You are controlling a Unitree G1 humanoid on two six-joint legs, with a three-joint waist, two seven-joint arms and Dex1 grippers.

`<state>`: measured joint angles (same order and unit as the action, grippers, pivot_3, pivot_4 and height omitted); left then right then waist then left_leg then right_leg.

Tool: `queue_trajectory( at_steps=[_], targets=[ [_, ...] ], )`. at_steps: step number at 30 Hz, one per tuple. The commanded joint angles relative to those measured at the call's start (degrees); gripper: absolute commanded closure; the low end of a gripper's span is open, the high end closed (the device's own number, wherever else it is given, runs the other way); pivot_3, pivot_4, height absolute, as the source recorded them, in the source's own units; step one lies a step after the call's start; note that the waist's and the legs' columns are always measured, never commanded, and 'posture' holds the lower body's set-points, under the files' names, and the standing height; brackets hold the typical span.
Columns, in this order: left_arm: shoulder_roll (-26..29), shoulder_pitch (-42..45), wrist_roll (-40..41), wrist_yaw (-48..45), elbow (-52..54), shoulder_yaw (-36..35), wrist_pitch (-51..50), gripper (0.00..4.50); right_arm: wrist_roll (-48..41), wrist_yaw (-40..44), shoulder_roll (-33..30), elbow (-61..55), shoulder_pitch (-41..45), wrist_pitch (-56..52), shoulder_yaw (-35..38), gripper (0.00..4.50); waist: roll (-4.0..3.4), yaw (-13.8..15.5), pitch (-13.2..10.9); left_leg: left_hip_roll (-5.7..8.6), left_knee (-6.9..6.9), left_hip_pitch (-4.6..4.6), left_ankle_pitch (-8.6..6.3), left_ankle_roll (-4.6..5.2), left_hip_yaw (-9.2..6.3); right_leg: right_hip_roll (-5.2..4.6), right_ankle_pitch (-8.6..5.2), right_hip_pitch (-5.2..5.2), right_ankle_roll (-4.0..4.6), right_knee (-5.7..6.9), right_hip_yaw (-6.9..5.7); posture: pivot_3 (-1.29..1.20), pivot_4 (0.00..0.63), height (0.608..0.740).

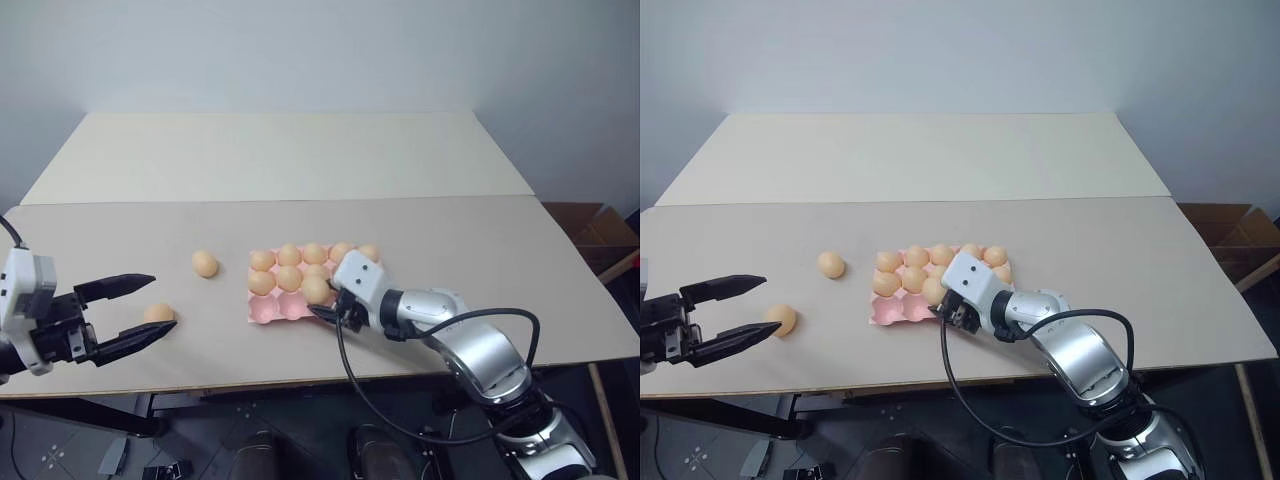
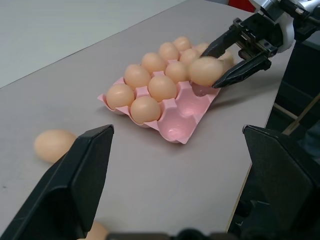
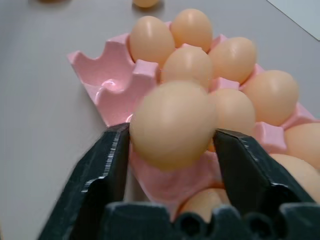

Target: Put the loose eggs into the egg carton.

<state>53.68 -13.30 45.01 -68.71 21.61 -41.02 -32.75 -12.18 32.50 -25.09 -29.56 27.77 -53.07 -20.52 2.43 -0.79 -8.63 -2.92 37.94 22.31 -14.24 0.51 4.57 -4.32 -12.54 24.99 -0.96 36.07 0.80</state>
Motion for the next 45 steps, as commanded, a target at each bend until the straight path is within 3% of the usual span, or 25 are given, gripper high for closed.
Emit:
queue_trajectory(
  at_steps=[1, 8, 14, 18, 24, 30, 34, 45],
  targets=[
    [0.77, -0.15, 0.67, -0.22, 1.26, -1.75, 0.18, 0.00, -4.65, 2.05, -2.10, -7.49, 1.25, -2.42, 7.62, 0.04, 0.00, 0.01, 0.00, -0.01, 0.00, 0.01, 0.00, 0.00, -0.01, 0.00, 0.00, 0.00, 0.00, 0.00, -0.01, 0.00, 0.150, 0.740],
    [0.26, -1.14, 0.18, 0.04, 0.50, -2.40, 0.51, 0.00, -13.60, 9.52, -12.04, -11.23, -2.87, -0.89, 24.75, 0.04, 0.02, 0.18, 0.00, 0.01, -0.01, 0.00, -0.01, 0.01, -0.02, -0.03, -0.03, -0.07, 0.00, -0.09, -0.03, 0.00, 0.150, 0.740],
    [-1.34, -3.86, -0.44, 0.02, -1.22, -4.86, 1.50, 0.00, -16.83, 27.52, -21.27, -1.10, -17.07, 17.62, 40.53, 0.04, 0.04, 0.17, 0.01, 0.02, -0.01, -0.05, -0.05, 0.07, -0.03, -0.01, -0.08, -0.19, -0.04, -0.16, -0.02, 0.00, 0.150, 0.740],
    [-2.03, -5.06, -0.44, -0.07, -1.69, -5.61, 1.67, 0.00, -15.70, 34.60, -24.05, 6.15, -23.91, 27.23, 41.17, 0.04, 0.05, -0.02, 0.00, 0.02, -0.01, -0.25, -0.05, 0.08, -0.04, -0.01, -0.16, -0.42, -0.06, -0.20, -0.03, 0.00, 0.150, 0.740],
    [-3.48, -7.53, -1.08, 4.41, -1.58, -7.70, -1.14, 0.00, -15.62, 32.47, -23.51, 7.38, -23.35, 29.70, 38.67, 0.04, 0.03, -0.32, -0.02, -0.04, -0.01, -0.70, -0.05, 0.07, -0.01, 0.00, -0.40, -0.68, -0.08, -0.13, 0.05, 0.00, 0.150, 0.740],
    [-6.11, -14.17, -2.58, 11.56, 0.17, -10.07, -6.42, 0.00, -17.06, 31.01, -23.97, 3.29, -23.43, 28.87, 37.89, 0.04, 0.04, 0.03, -0.02, -0.03, -0.01, -0.53, -0.07, 0.07, -0.02, -0.05, -0.41, -0.60, -0.06, -0.18, 0.05, 0.00, 0.150, 0.740],
    [-7.11, -14.30, -4.62, 12.56, -1.45, -7.19, -4.41, 0.00, -17.55, 30.44, -23.60, 2.30, -22.66, 29.33, 36.41, 0.04, 0.07, 0.39, -0.03, 0.00, -0.01, -0.48, -0.10, 0.09, -0.01, -0.08, -0.33, -0.60, 0.10, -0.25, 0.04, 0.00, 0.150, 0.740],
    [-7.29, -3.00, -9.59, 19.03, -6.42, 6.86, -5.50, 0.00, -18.34, 30.18, -23.73, 1.10, -21.29, 29.34, 35.47, 0.04, 0.07, 1.40, -0.02, 0.02, -0.01, -0.40, -0.09, 0.08, -0.04, -0.06, -0.25, -0.57, 0.23, -0.25, 0.01, 0.00, 0.150, 0.740]
  ],
)
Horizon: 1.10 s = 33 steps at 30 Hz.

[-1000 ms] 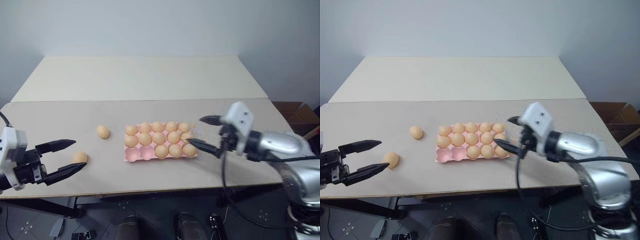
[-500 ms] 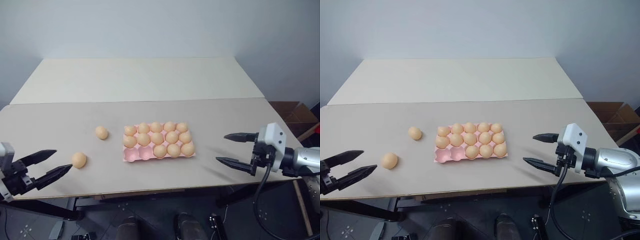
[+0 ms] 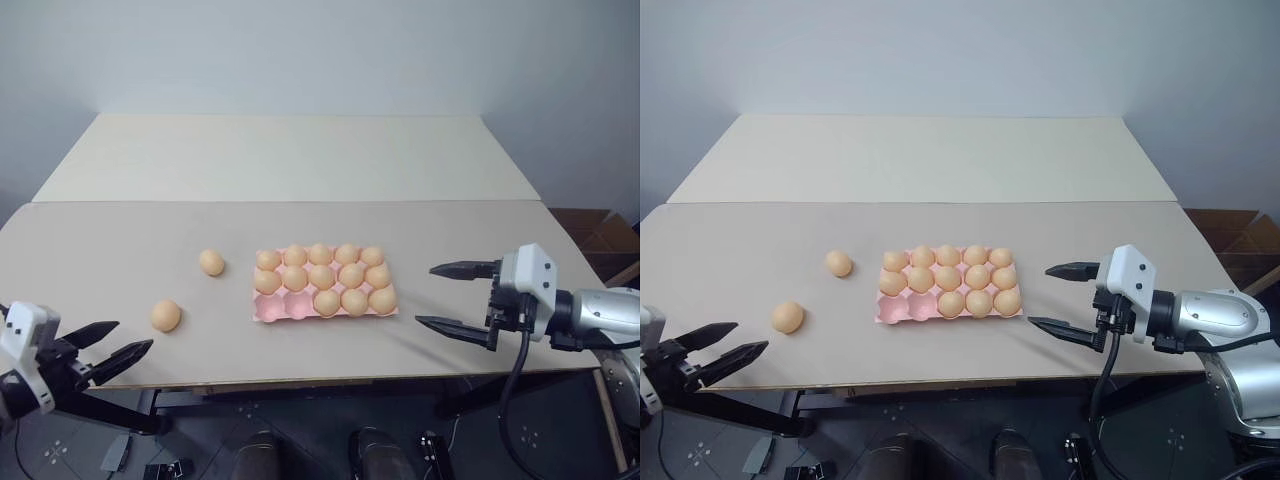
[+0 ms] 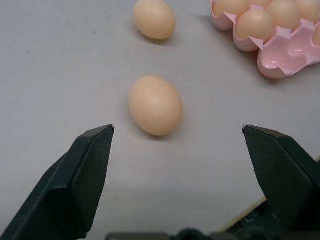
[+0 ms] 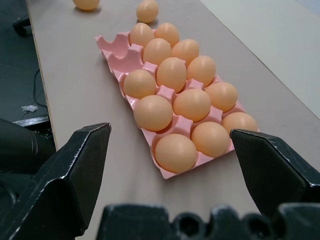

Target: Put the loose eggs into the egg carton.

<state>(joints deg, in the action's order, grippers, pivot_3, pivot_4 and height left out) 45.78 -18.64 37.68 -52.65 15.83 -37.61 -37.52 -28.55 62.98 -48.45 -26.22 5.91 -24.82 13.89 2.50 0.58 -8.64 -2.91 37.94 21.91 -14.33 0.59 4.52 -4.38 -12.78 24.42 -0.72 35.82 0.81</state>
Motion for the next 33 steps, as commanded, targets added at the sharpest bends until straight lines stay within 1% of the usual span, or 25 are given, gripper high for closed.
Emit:
queue_trajectory(
  at_steps=[1, 2, 3, 5, 7, 11, 12, 14, 18, 20, 22, 23, 25, 28, 30, 33],
  targets=[
    [0.66, 4.09, -3.60, 5.15, -1.71, 5.29, -1.69, 0.00, -2.19, -0.39, -0.34, -2.53, 0.68, 0.98, 1.14, 0.04, -0.01, 0.06, 0.00, 0.01, 0.00, 0.00, 0.00, 0.00, -0.01, 0.00, 0.01, -0.01, 0.00, -0.01, 0.00, 0.00, 0.150, 0.740],
    [0.33, 6.05, -4.87, 7.11, -3.08, 6.87, -1.90, 0.00, -2.35, -0.51, -0.34, -2.67, 0.87, 0.85, 1.11, 0.04, 0.00, 0.05, 0.00, 0.03, 0.00, 0.00, 0.00, 0.00, -0.02, 0.00, 0.02, -0.02, -0.02, 0.00, 0.00, 0.00, 0.150, 0.740],
    [0.03, 7.98, -5.30, 8.60, -4.26, 8.17, -2.83, 0.19, -2.48, -0.57, -0.42, -2.79, 0.95, 0.81, 1.10, 0.01, 0.00, 0.04, 0.00, 0.02, 0.00, 0.03, 0.00, 0.00, -0.03, 0.01, 0.06, -0.01, -0.09, 0.01, 0.00, 0.00, 0.150, 0.740],
    [0.69, 9.91, -6.51, 8.77, -5.08, 10.93, -3.32, 0.59, -2.68, -0.74, -0.63, -2.87, 1.26, 0.70, 1.03, 0.00, 0.01, 0.03, 0.00, 0.02, 0.00, 0.01, 0.00, 0.01, -0.05, 0.03, 0.14, -0.03, -0.22, 0.02, -0.01, 0.00, 0.150, 0.740],
    [1.05, 10.53, -7.31, 8.71, -5.02, 12.30, -3.21, 1.20, -3.04, -1.04, -0.75, -3.02, 1.48, 0.46, 1.19, 0.00, 0.01, -0.22, 0.00, 0.02, 0.00, 0.00, 0.00, 0.01, -0.04, 0.02, 0.15, -0.03, -0.23, 0.01, -0.01, 0.00, 0.150, 0.740],
    [0.57, 11.80, -7.58, 8.88, -5.70, 12.33, -1.84, 2.47, -3.48, -1.65, -0.94, -3.52, 0.73, 0.59, 1.83, 0.00, 0.01, -0.42, 0.00, 0.00, 0.00, 0.04, 0.00, 0.01, -0.06, 0.01, 0.17, -0.01, -0.25, -0.01, -0.02, 0.00, 0.150, 0.740],
    [0.99, 11.68, -7.92, 8.03, -5.43, 12.66, -0.97, 2.71, -3.52, -1.84, -0.87, -3.78, 0.41, 0.67, 1.94, 0.00, 0.01, -0.41, 0.00, 0.00, 0.00, 0.04, 0.00, 0.01, -0.08, 0.02, 0.17, 0.00, -0.25, 0.01, -0.04, 0.00, 0.150, 0.740],
    [1.25, 11.64, -7.77, 6.71, -4.07, 12.48, 0.56, 2.99, -3.60, -2.28, -0.69, -4.27, -0.08, 0.73, 2.07, 0.00, 0.01, -0.40, 0.00, 0.00, 0.00, 0.03, 0.00, 0.01, -0.09, 0.02, 0.17, 0.00, -0.25, 0.02, -0.04, 0.00, 0.150, 0.740],
    [2.38, 12.87, -4.08, 0.55, 1.08, 11.52, 3.35, 3.03, -3.68, -3.22, -0.23, -5.00, -0.26, 0.80, 1.89, 0.00, 0.02, -0.35, 0.00, 0.02, 0.00, 0.06, 0.00, 0.00, -0.08, -0.01, 0.12, -0.01, -0.17, 0.00, -0.04, 0.00, 0.150, 0.740],
    [2.90, 14.88, -2.39, -1.72, 3.66, 13.27, 3.44, 3.03, -3.65, -3.54, 0.09, -5.06, -0.05, 0.94, 1.49, 0.00, 0.01, -0.20, 0.00, 0.03, 0.00, 0.05, 0.00, 0.00, -0.06, -0.02, 0.09, -0.01, -0.11, -0.01, -0.03, 0.00, 0.150, 0.740],
    [2.36, 17.65, -1.77, -1.90, 5.44, 16.25, 3.13, 3.03, -3.40, -3.93, 0.33, -4.95, 0.25, 1.16, 0.90, 0.00, 0.01, 0.20, 0.00, 0.05, 0.01, 0.05, 0.01, 0.00, -0.07, -0.02, 0.07, -0.04, -0.07, 0.00, -0.04, 0.00, 0.150, 0.740],
    [0.97, 20.83, -2.22, -1.71, 6.41, 20.44, 2.95, 3.03, -3.12, -4.17, 0.58, -4.79, 0.73, 1.39, 0.30, 0.00, 0.00, 0.23, 0.00, 0.06, 0.01, 0.04, 0.01, 0.00, -0.07, -0.02, 0.07, -0.05, -0.08, 0.00, -0.04, 0.00, 0.150, 0.740],
    [-1.46, 25.53, -3.03, -1.35, 7.02, 26.51, 2.79, 3.03, -2.88, -4.55, 0.93, -4.58, 1.40, 1.53, -0.42, 0.00, -0.03, 0.38, 0.01, 0.11, 0.03, 0.01, 0.01, 0.01, -0.08, -0.02, 0.16, -0.13, -0.25, -0.01, -0.04, 0.00, 0.150, 0.740],
    [-5.22, 31.56, -5.13, -1.13, 4.13, 33.96, 2.62, 3.03, -2.45, -5.25, 1.28, -4.25, 2.27, 1.60, -1.45, 0.00, -0.01, -0.06, 0.00, 0.12, 0.12, 0.09, 0.01, 0.01, -0.09, 0.02, 0.32, -0.15, -0.50, -0.04, 0.00, 0.00, 0.150, 0.740],
    [-7.11, 34.01, -8.94, 0.10, 2.50, 39.52, 3.35, 3.03, -2.02, -5.72, 1.39, -4.29, 2.59, 1.66, -1.97, 0.00, -0.01, -0.33, 0.00, 0.12, 0.13, 0.10, 0.00, 0.04, -0.10, 0.05, 0.33, -0.12, -0.53, -0.05, 0.05, 0.00, 0.150, 0.740],
    [-8.38, 35.18, -11.69, 1.77, 2.09, 43.40, 2.50, 3.03, -1.93, -6.97, 1.61, -4.96, 2.76, 1.33, -2.09, 0.00, 0.00, -0.63, 0.00, 0.11, 0.13, 0.10, 0.00, 0.04, -0.18, 0.11, 0.33, -0.12, -0.53, -0.05, 0.02, 0.00, 0.150, 0.740]
  ],
)
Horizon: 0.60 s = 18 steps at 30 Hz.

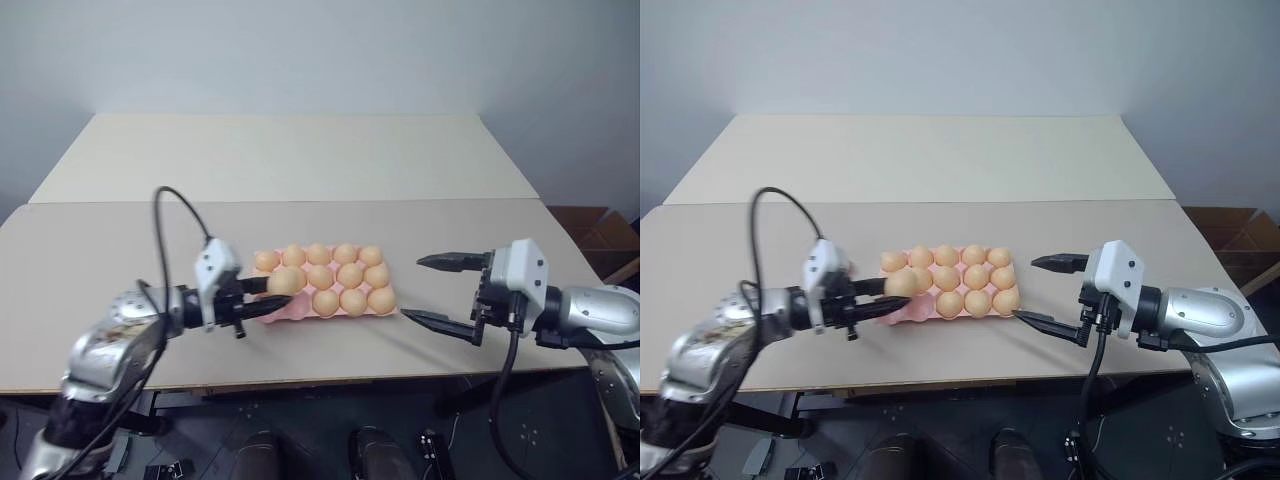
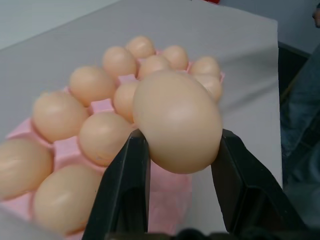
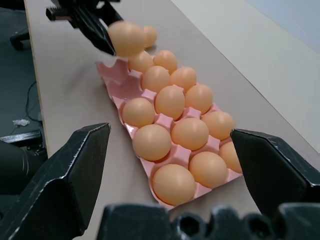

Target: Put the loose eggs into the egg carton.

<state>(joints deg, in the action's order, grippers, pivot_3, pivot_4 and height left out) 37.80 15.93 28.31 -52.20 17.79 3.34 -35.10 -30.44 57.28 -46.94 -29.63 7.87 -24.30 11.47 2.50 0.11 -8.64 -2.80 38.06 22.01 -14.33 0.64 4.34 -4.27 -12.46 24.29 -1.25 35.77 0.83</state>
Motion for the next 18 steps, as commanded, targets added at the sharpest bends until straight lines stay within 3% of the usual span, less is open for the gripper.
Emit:
queue_trajectory(
  at_steps=[1, 6, 15, 18],
  targets=[
    [-0.64, 0.77, -2.30, 1.88, 0.13, 2.71, -0.92, 3.03, -0.31, -1.73, 0.23, -1.90, 0.80, 0.52, 0.44, 0.00, 0.00, -0.24, 0.00, -0.01, 0.00, 0.01, -0.01, 0.01, -0.01, 0.01, 0.00, 0.01, 0.00, 0.00, 0.01, 0.00, 0.150, 0.740],
    [-0.79, 1.57, -2.32, 2.86, -0.13, 2.55, -2.36, 3.03, -0.88, -3.03, 0.29, -2.86, 0.43, 0.16, 0.54, 0.00, 0.01, -0.14, -0.01, 0.00, 0.00, 0.01, 0.00, 0.01, -0.12, -0.01, -0.01, 0.00, -0.01, 0.03, -0.04, 0.00, 0.150, 0.740],
    [2.06, 1.71, -0.23, 2.23, 3.94, -2.84, -2.44, 0.16, -1.70, -4.11, 0.27, -3.49, 0.06, -0.25, 0.75, 0.00, 0.00, -0.08, -0.01, 0.01, 0.13, 0.07, 0.00, 0.01, -0.16, -0.03, -0.01, 0.00, -0.03, 0.03, -0.06, 0.00, 0.150, 0.740],
    [5.82, -1.40, 1.51, 1.35, 5.81, -9.02, -2.95, 0.03, -2.03, -3.99, 0.24, -3.55, -0.02, -0.28, 0.80, 0.00, 0.00, -0.39, -0.01, -0.02, 0.12, 0.07, 0.00, 0.01, -0.19, -0.01, -0.01, 0.01, -0.02, 0.04, -0.07, 0.00, 0.150, 0.740]
  ],
)
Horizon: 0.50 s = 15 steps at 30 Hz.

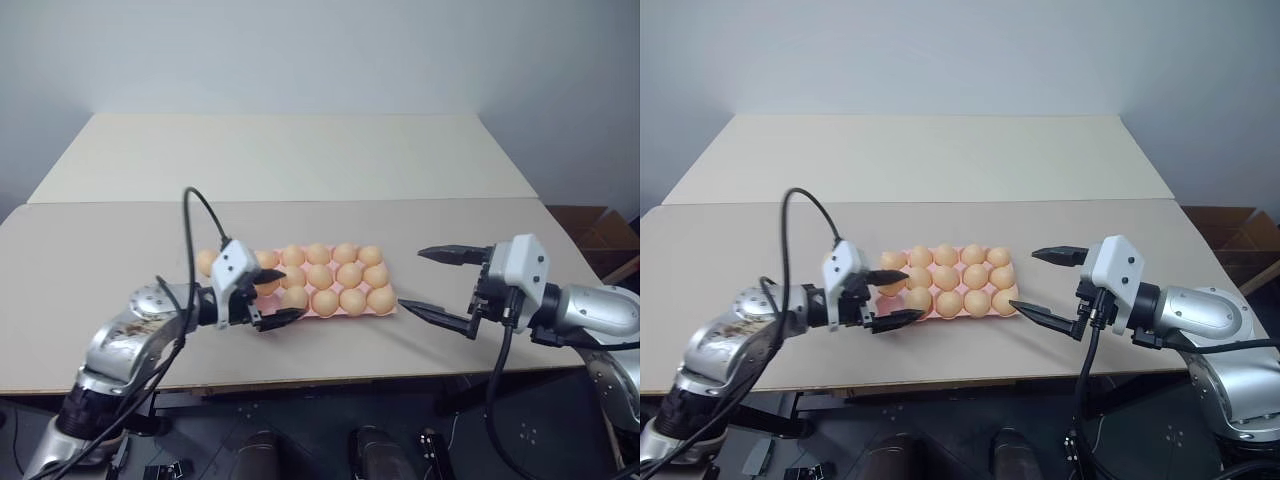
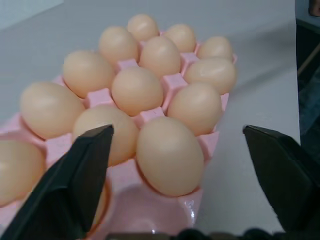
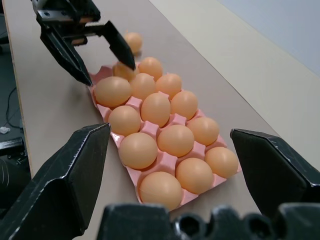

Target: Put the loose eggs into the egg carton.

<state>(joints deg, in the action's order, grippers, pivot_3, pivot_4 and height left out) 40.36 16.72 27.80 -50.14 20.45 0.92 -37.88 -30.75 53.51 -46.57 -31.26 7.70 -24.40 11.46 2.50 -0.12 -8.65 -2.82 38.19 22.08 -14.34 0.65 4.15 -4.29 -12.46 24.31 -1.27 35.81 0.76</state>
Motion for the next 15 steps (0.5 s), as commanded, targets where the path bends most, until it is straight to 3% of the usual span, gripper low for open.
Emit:
queue_trajectory(
  at_steps=[1, 7, 12, 15],
  targets=[
    [4.49, -4.05, 2.74, -1.57, 3.34, -9.56, 0.64, 0.03, -1.83, -0.03, -0.19, -1.77, 0.21, -0.18, 0.73, 0.00, -0.01, -0.35, 0.00, -0.01, -0.01, -0.02, 0.00, 0.00, -0.01, 0.01, -0.01, 0.00, 0.01, 0.01, 0.00, 0.00, 0.150, 0.740],
    [11.02, -17.66, 4.94, -9.09, 0.48, -27.52, 4.64, 0.03, -2.20, 1.54, -0.82, -0.61, -0.18, 0.57, 0.95, 0.00, -0.03, -0.59, -0.01, -0.03, -0.03, -0.08, 0.00, 0.00, 0.02, -0.04, -0.07, 0.00, 0.03, 0.04, -0.02, 0.00, 0.150, 0.740],
    [13.25, -28.37, 8.83, -17.95, -3.15, -45.27, 4.53, 0.03, -2.11, 3.87, -1.42, 1.02, -0.89, 1.54, 1.48, 0.00, -0.02, -0.51, -0.02, -0.06, -0.03, -0.06, 0.00, -0.01, 0.06, -0.07, -0.28, 0.04, 0.32, 0.02, -0.06, 0.00, 0.150, 0.740],
    [12.19, -34.08, 8.53, -19.97, -2.50, -49.27, 5.57, 0.03, -2.02, 4.61, -1.39, 1.87, -0.98, 1.80, 1.52, 0.00, -0.04, -0.31, -0.03, -0.04, -0.03, -0.07, -0.01, -0.01, 0.11, -0.13, -0.36, 0.03, 0.41, 0.00, -0.06, 0.00, 0.150, 0.740]
  ],
)
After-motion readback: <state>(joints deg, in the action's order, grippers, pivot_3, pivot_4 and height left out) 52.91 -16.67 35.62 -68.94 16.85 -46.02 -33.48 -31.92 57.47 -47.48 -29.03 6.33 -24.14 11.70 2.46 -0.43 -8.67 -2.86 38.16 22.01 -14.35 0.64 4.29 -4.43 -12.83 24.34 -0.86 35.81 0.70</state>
